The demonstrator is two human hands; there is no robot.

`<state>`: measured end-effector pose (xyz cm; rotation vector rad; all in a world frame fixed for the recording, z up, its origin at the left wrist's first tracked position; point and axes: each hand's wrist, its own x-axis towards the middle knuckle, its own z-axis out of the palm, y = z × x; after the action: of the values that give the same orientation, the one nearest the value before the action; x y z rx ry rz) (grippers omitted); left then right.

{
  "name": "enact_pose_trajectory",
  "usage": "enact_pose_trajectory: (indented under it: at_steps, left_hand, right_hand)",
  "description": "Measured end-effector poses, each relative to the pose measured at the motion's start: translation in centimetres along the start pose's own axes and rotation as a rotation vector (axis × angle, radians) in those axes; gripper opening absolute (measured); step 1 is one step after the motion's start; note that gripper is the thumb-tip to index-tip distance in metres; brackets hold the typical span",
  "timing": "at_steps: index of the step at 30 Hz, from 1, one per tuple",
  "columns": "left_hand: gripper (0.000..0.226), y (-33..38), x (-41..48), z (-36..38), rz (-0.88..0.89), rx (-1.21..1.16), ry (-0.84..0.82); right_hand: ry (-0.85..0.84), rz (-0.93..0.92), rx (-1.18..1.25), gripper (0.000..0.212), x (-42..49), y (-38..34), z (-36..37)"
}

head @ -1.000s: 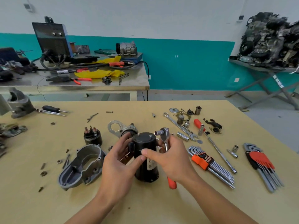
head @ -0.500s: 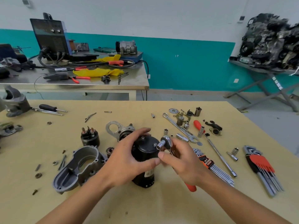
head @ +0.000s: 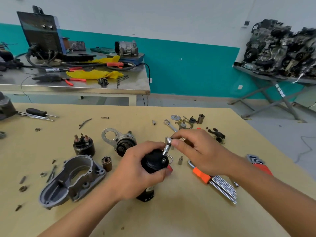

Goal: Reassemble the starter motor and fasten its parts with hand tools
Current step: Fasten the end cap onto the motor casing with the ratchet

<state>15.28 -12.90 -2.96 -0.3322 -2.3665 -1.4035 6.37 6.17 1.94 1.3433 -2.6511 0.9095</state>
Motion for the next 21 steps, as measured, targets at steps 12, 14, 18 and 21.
enact_pose_trajectory:
  at_steps: [12,14,18,21]
  left_hand:
    - [0.031,-0.2,0.1,0.2,0.021,-0.046,0.1]
    - [0.027,-0.3,0.1,0.1,0.022,-0.034,0.103]
    - [0.022,-0.3,0.2,-0.2,0.036,-0.05,0.074]
    - [0.019,-0.3,0.4,-0.4,0.021,-0.088,0.05]
  right_hand:
    - [-0.227,0.056,-0.203,0.037,0.9,-2.5,-1.0]
    - [-0.245,0.124,-0.195,0.042,1.4,-3.2,-0.8]
    - [-0.412,0.077,-0.337,0.046,3.1,-4.4,-2.1]
    - [-0.566,-0.15,-0.626,0.027,4.0,-5.2,-3.7]
